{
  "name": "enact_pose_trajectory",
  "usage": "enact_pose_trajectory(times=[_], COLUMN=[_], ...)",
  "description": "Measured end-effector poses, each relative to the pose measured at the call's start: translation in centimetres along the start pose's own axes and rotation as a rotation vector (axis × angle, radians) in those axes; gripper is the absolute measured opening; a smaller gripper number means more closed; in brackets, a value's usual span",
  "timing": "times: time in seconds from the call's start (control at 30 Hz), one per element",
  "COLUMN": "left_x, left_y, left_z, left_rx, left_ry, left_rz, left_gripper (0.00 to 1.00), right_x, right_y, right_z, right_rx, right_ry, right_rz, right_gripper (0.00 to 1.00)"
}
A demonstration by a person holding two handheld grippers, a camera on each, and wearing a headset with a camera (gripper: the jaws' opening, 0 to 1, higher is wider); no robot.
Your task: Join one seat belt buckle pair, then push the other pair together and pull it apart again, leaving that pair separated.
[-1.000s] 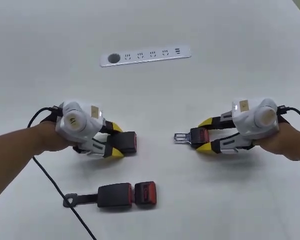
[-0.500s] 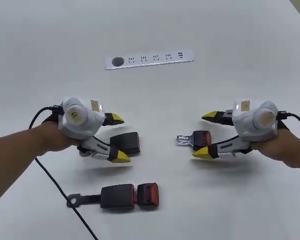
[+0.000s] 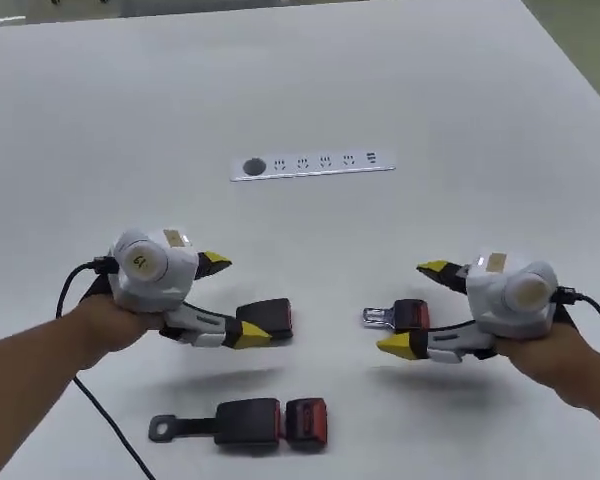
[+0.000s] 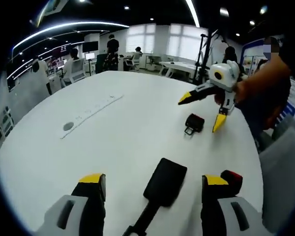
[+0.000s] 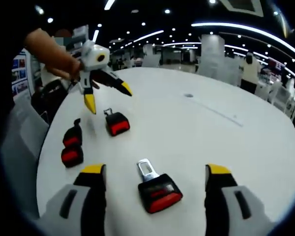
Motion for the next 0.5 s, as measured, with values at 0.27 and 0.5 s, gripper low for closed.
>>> enact_pose_trajectory(times=[0.27,0.5], left_x=[-3.1,-5.9], left_y=[-1.0,-2.9], left_z=[-1.5,-2.6], left_rx=[-0.107,-0.191], left_ry=[-0.072,-0.127], left_rz=[0.113,0.177], left_gripper=[0.92,0.95], right_x=[-0.3,-0.8], right_y=[2.3,4.7], right_z=[1.4,2.3], right_rx=[0.039,0.058], right_ry=[-0.067,-0.109], right_rz=[-0.109,-0.152], right_gripper=[0.87,0.90])
Point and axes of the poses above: the centre of the closed fingertips' face, and the gripper's own axes: x roughly forward along the fingers, y roughly to its left, z roughly out of its top, the point moved 9 cm from there along -x, roughly backward along the fingers, and after that the axes turned 5 degrees about z, right-handed, at the moved point
